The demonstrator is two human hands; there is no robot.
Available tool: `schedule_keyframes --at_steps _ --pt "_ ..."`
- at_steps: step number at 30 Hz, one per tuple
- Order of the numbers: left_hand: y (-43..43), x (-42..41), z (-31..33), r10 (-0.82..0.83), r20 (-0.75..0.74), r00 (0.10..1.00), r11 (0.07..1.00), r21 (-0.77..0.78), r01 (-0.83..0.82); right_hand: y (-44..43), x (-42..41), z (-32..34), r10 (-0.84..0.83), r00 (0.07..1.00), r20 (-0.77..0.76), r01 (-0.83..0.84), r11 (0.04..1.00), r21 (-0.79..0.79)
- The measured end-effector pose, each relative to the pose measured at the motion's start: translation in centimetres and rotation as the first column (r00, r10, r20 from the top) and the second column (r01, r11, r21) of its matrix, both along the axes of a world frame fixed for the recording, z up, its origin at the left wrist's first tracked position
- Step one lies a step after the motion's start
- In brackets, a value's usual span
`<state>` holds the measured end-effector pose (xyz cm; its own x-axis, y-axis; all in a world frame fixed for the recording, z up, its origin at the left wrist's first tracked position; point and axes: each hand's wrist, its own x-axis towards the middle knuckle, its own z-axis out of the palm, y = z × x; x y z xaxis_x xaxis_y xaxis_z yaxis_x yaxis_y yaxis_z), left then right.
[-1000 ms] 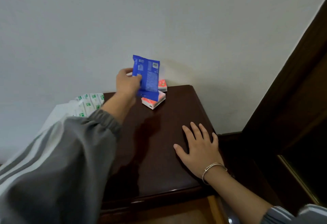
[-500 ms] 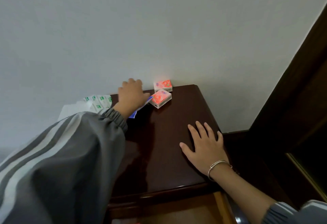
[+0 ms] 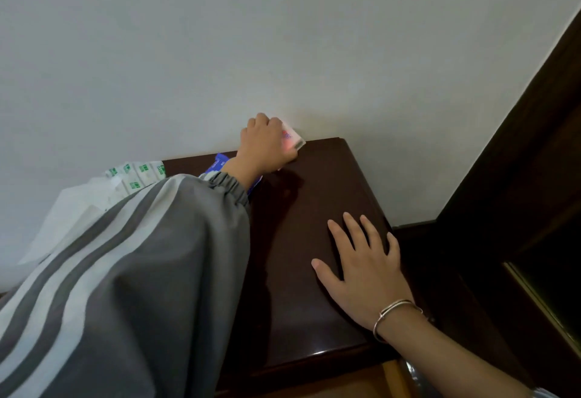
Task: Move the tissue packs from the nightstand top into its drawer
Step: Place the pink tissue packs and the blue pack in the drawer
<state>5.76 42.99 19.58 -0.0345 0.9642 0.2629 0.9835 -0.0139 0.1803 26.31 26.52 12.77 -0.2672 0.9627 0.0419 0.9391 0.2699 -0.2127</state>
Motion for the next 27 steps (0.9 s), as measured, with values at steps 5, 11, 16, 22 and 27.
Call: schedule_keyframes --at_steps 5,11,16,22,27 --pt "1.2 0.7 -1.2 -0.099 0.005 0.995 0.98 -0.175 0.098 0.0 0.0 0.2 -0.006 1.0 -0.018 0.005 1.0 -0.017" --pt "-2.3 1.5 -0.7 -0.169 -0.11 0.979 0.981 -0.119 0.156 0.1 0.2 0.5 -0.013 0.99 -0.142 0.01 1.0 -0.017" --pt "-7.6 3.0 -1.1 -0.173 -0.141 0.975 0.972 -0.181 0.147 0.2 0.7 1.1 -0.122 0.88 -0.458 0.176 0.982 0.076" --pt "-11.5 4.4 -0.6 -0.058 -0.092 0.994 0.964 -0.265 0.032 0.2 0.9 1.2 -0.186 0.799 -0.572 0.284 0.955 0.085" --pt "-17.9 4.5 0.0 -0.018 0.06 0.998 0.977 -0.212 0.03 -0.2 0.9 1.6 -0.14 0.797 -0.588 0.274 0.951 0.146"
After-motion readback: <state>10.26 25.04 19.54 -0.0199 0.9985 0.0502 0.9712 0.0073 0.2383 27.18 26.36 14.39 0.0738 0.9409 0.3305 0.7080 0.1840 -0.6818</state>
